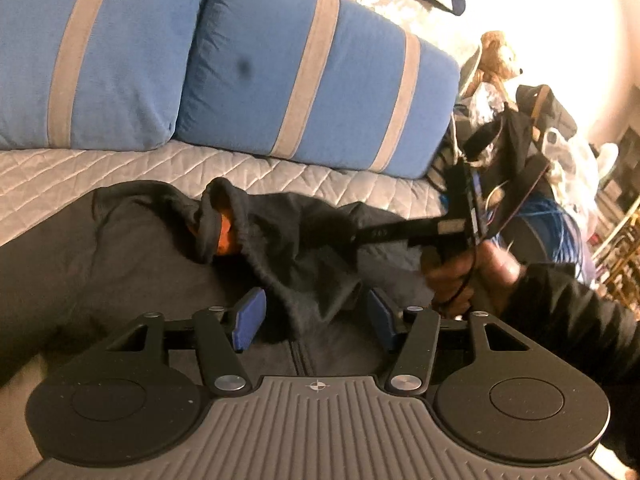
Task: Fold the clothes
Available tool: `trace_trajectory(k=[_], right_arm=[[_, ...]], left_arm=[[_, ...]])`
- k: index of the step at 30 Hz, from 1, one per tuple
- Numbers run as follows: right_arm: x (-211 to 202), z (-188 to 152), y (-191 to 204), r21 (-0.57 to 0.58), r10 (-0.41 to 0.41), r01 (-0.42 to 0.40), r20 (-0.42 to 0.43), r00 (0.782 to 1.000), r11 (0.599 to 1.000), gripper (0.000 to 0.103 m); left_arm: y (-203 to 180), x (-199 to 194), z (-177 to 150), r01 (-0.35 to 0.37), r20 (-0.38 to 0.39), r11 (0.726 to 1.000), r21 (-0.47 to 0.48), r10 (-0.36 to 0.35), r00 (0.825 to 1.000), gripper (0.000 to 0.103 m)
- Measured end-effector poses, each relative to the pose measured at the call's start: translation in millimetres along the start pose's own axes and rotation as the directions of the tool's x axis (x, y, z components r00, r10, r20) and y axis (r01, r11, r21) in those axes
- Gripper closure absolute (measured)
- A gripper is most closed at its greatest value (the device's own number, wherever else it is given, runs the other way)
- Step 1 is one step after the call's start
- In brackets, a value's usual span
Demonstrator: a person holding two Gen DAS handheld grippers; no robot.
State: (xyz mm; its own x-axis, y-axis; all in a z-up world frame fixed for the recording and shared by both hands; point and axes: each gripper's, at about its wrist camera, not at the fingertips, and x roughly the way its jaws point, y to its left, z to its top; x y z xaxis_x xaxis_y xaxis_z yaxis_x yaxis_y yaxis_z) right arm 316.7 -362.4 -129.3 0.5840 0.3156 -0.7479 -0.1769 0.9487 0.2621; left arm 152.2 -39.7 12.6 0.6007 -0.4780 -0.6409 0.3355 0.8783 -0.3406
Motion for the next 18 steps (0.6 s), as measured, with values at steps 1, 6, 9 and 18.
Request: trace_trajectory(k=[1, 6, 9, 18], right_arm=[[-4.5, 3.6, 2.7, -0.024, -0.015, 0.015, 0.016, 1.0, 1.0, 0.095], [-23.9, 27.5, 22.6, -0.195, -0.084, 0.1, 0.086, 0.993, 0.976, 0.096], [-32.9, 44.0, 39.5, -0.318, -0.146, 0.187, 0.148, 0.978, 0.929, 0.096], [-72.7, 59.8, 106.6, -0.608, -0.087, 0.35, 0.419, 0.904, 0.713, 0.096]], left_arm=[[-0.4, -0.1, -0.7, -0.004, 0.003, 1.0, 0.002, 0.004, 1.0, 0.048], [4.1, -2.0, 0.8, -0.007, 0.022, 1.0, -0.025, 0.007, 1.0, 0.047], [8.4, -5.0, 3.5, -0.02, 0.033, 0.998, -0.058, 0.022, 0.999, 0.047], [29.3, -17.1, 8.8, -0.069, 0.071, 0.986, -0.154, 0.081, 0.994, 0.047]])
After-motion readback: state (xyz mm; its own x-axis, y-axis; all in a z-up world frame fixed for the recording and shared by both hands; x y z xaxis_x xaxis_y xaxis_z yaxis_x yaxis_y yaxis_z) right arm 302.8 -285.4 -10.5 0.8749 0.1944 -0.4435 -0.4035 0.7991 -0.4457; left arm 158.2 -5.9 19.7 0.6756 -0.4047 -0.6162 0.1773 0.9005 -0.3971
